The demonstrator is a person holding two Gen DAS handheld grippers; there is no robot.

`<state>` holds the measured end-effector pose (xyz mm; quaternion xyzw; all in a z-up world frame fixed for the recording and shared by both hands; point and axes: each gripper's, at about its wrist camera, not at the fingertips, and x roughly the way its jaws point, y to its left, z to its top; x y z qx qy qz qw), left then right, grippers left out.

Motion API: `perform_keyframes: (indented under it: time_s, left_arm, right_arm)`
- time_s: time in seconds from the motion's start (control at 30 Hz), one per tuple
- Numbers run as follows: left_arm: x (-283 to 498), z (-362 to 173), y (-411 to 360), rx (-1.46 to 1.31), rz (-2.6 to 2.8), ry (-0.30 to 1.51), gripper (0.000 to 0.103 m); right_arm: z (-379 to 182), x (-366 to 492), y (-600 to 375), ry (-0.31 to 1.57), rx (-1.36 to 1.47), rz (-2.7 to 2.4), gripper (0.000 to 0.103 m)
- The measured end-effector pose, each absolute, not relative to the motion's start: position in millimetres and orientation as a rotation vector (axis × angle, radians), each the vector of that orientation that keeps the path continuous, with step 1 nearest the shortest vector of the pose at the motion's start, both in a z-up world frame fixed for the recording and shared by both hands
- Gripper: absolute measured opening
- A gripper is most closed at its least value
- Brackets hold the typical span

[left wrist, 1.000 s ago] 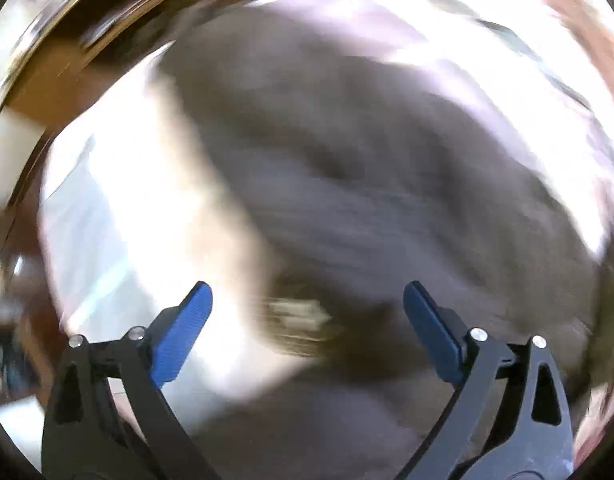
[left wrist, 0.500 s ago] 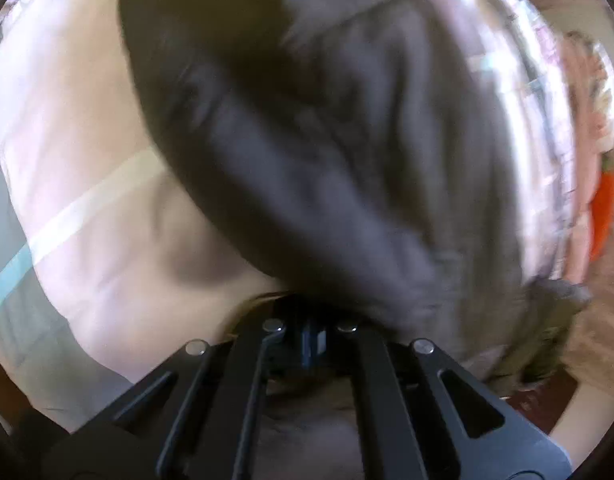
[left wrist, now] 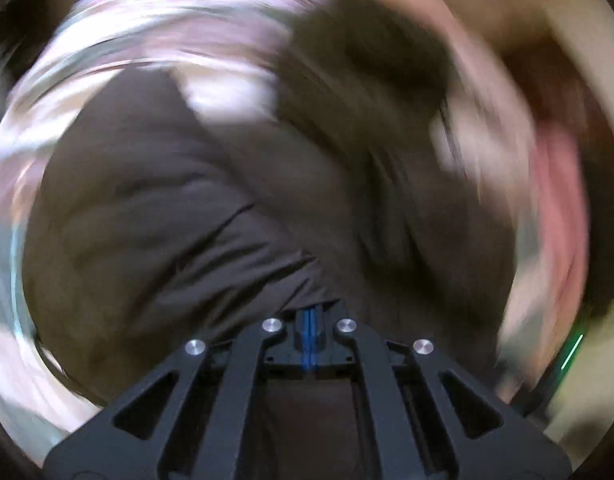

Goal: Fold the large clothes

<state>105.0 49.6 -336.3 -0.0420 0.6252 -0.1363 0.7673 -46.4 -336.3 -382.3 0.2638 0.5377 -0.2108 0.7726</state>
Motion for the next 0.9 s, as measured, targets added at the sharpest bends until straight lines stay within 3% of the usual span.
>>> perform_keyframes:
  time_s: [0.07,0.13,0.2,0.23,0.33,0.43,0.47,0.6,0.77,0.9]
  left_arm:
    - [66.5,-372.4,9.1,0.095,-0.321,1.483,0.001]
    - [27.0,-400.8,1.2,0.06,-0.341,1.62,0.009]
    - [8.0,-408.6,7.8,-0.028,-0.339,1.678,0.054]
    - [-0.3,-409.8,20.6,-0.062,-0.308,1.677,0.058]
    - [-23.2,-396.8,70.3,-0.147,-0.221,1.653,0.061]
    - [-36.8,-363.6,136.8,-0.378,-0.071,1.504,0.064]
    - [-41.4,-360.4,161.0,-0.457,-0.021,1.473,0.071]
    - [-58.6,-373.0,249.6,-0.738,0.183,1.444,0.071]
    - [-91.2,-386.9,274.8,-0.86,0.268,1.461,0.072]
    - [-107.4,-395.1,291.7,-0.914,0.296,1.457,0.072]
  right_arm:
    - [-384.2,-46.3,-336.3,1.172,0.59,-0.444,0.089]
    - [-385.8,-47.0,-335.9,1.172,0.616,-0.431,0.089]
    - [-386.3,-46.1,-333.7,1.176,0.63,-0.413,0.089]
    - [-388.2,-43.1,-330.9,1.183,0.634,-0.39,0.089]
    - [-388.8,-33.8,-314.5,1.2,0.617,-0.321,0.089]
    - [-378.9,-13.1,-283.8,1.2,0.562,-0.216,0.089]
    - [-371.8,-1.2,-265.6,1.195,0.518,-0.169,0.089]
    - [-337.7,47.0,-176.3,1.164,0.346,0.04,0.089]
    - [-302.2,81.3,-9.3,1.072,-0.106,0.314,0.089]
    - [-346.3,77.1,91.4,1.071,-0.459,0.333,0.09]
